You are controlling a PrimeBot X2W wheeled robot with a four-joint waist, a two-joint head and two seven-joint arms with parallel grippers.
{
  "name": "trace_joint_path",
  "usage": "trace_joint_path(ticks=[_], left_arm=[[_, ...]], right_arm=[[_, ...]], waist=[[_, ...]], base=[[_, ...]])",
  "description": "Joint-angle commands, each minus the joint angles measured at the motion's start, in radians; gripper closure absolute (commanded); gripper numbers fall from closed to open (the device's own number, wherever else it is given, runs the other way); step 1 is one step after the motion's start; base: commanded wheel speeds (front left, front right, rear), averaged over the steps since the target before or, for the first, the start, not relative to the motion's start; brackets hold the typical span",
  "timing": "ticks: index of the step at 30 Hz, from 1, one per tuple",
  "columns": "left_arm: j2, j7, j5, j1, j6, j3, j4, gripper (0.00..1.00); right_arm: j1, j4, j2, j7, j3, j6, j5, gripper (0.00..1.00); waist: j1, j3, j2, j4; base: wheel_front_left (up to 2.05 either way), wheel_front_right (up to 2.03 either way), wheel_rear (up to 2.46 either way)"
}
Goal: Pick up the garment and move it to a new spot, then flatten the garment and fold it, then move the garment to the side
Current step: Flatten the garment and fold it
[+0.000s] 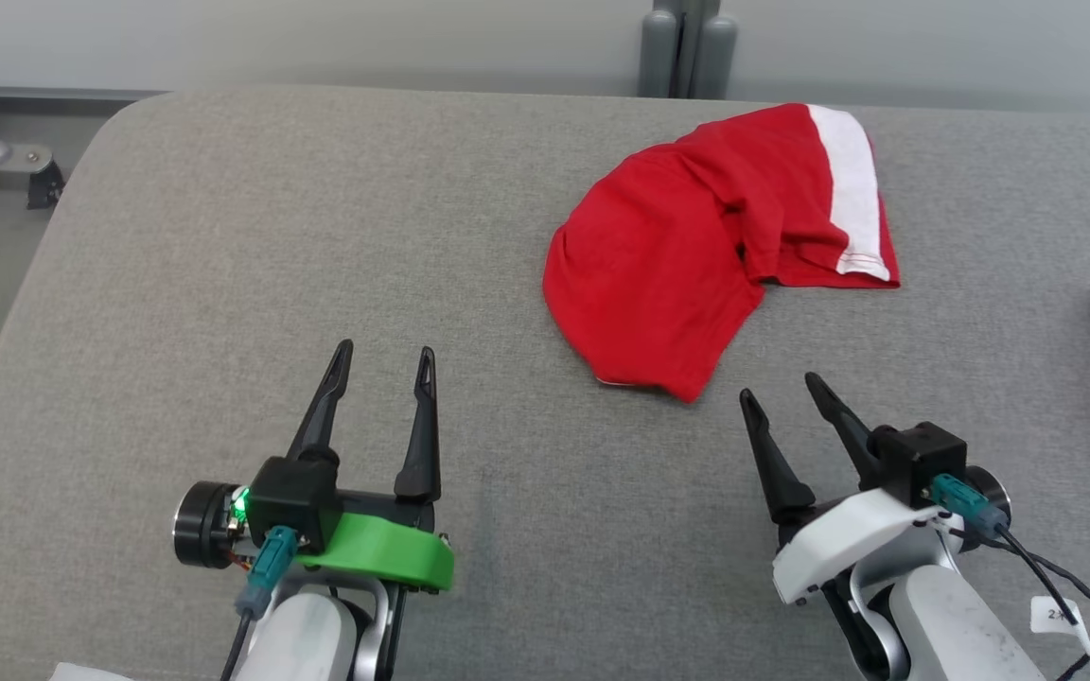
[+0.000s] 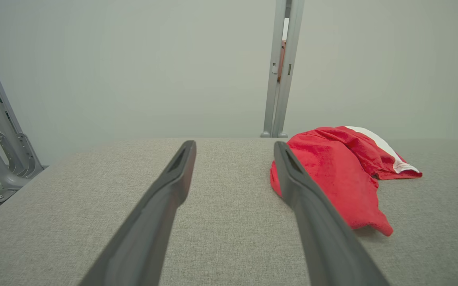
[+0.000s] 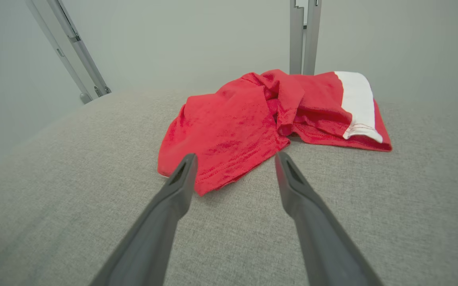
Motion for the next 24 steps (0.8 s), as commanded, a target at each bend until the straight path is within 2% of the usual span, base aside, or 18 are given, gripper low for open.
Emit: trace_joint_path(ticks=[1,9,18,19,20,24], left_arm=[[-0.006,-0.003,0.009,-0.016,-0.004,0.002,0.003,0.00],[-0.016,-0.003,-0.009,-0.026,-0.002,-0.016,0.009,0.00],[-0.017,-0.003,-0.053,-0.018,0.029,-0.048,0.002,0.00],[-0.017,-0.003,-0.054,-0.017,0.031,-0.048,0.003,0.00],[-0.017,-0.003,-0.055,-0.017,0.032,-0.048,0.005,0.00],[-0.017,-0.003,-0.047,-0.020,0.034,-0.041,0.015,0.00]], right_arm=[[-0.019,0.022,-0.011,0.016,0.014,-0.001,0.018,0.00],[-0.105,0.180,-0.033,0.087,0.072,0.000,0.144,0.00],[-0.184,0.288,-0.066,0.029,0.086,0.000,0.191,0.00],[-0.191,0.291,-0.067,0.022,0.091,0.000,0.193,0.74],[-0.199,0.296,-0.070,0.012,0.098,-0.001,0.196,1.00],[-0.217,0.301,-0.071,-0.021,0.118,0.000,0.203,1.00]], waist=[[0.0001,0.038,0.0000,0.047],[0.0001,0.084,0.0000,0.148],[0.0001,0.096,0.0000,0.196],[0.0001,0.095,0.0000,0.195],[0.0001,0.093,0.0000,0.192],[0.0001,0.082,0.0000,0.166]], base=[[0.00,0.00,0.00],[0.00,0.00,0.00],[0.00,0.00,0.00],[0.00,0.00,0.00],[0.00,0.00,0.00],[0.00,0.00,0.00]])
